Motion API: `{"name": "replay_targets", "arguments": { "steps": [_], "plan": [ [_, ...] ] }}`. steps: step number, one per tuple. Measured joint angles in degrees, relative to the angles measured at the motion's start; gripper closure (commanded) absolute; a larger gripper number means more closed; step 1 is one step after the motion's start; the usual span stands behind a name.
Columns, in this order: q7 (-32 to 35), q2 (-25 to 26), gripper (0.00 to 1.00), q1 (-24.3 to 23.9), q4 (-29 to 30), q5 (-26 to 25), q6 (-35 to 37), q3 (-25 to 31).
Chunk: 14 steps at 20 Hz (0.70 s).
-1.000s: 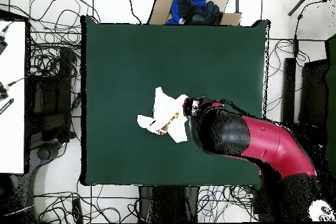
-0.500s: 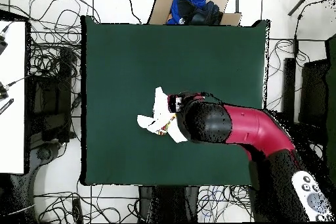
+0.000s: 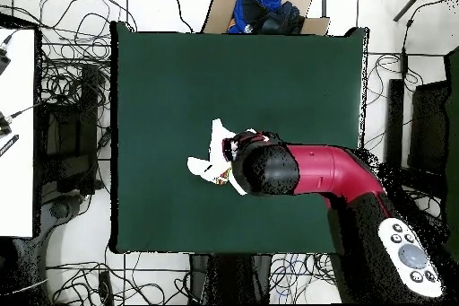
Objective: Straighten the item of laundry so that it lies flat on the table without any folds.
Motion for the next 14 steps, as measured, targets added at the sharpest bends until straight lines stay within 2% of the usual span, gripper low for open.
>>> {"name": "replay_targets", "arguments": {
  "steps": [3, 14],
  "plan": [
    [0.00, 1.32, 0.00, 0.91, -0.02, -2.72, -0.01, -0.29],
    [0.00, 5.49, 0.00, 2.22, -0.04, -7.95, -0.01, -0.81]
  ]
}}
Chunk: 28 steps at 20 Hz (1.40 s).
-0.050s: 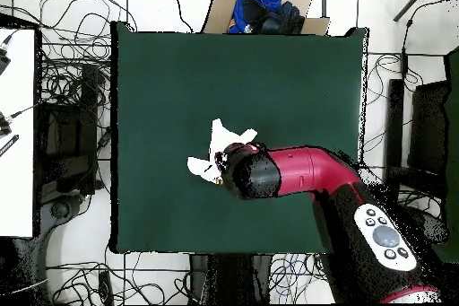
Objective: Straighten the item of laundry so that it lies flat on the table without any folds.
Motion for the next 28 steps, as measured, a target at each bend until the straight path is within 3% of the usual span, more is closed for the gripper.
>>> {"name": "replay_targets", "arguments": {
  "steps": [19, 28],
  "plan": [
    [0.00, 6.44, 0.00, 3.12, -1.33, -9.69, -0.02, -7.70],
    [0.00, 8.89, 0.00, 3.28, -1.77, -10.82, -0.02, -9.53]
  ]
}}
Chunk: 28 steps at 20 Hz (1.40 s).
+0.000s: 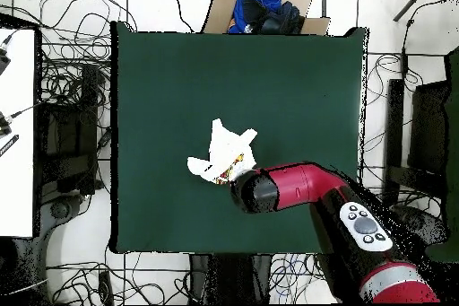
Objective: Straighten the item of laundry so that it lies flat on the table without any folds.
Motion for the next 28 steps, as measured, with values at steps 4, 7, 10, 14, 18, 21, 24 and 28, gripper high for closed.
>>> {"name": "replay_targets", "arguments": {
  "steps": [4, 7, 10, 14, 18, 21, 24, 28],
  "plan": [
    [0.00, 0.33, 0.00, 0.51, -0.26, -0.26, -0.01, -0.89],
    [0.00, 0.33, 0.00, 0.88, -0.45, -0.58, -0.06, -0.93],
    [0.00, 0.33, 0.00, 1.32, -0.47, -0.60, -0.97, -0.95],
    [0.00, 0.34, 0.00, 2.62, -0.52, -1.07, -3.17, -1.51],
    [0.00, 0.33, 0.00, 4.63, -0.57, -1.80, -6.09, -2.96],
    [0.00, 0.59, 0.00, 7.29, -0.77, -2.41, -9.04, -4.93],
    [0.00, 1.19, 0.00, 10.01, -0.94, -2.45, -10.61, -6.75],
    [0.00, 2.47, 0.00, 15.26, -1.19, -2.43, -10.98, -9.81]
  ]
}}
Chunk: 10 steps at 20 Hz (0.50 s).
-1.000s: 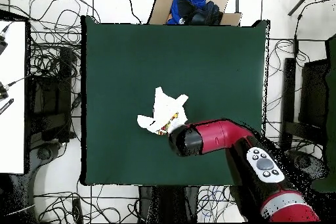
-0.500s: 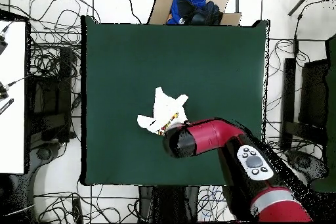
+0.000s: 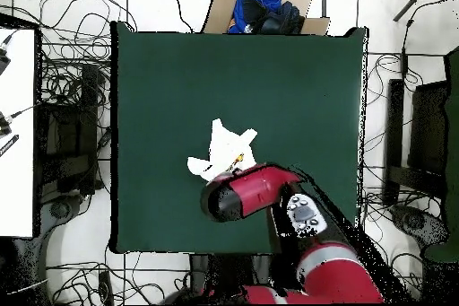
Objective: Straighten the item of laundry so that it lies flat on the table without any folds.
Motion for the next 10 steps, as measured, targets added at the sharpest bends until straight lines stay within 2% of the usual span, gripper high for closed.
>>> {"name": "replay_targets", "arguments": {
  "steps": [10],
  "plan": [
    [0.04, 4.25, 0.00, 11.32, -2.99, 2.19, 0.00, -5.40]
  ]
}}
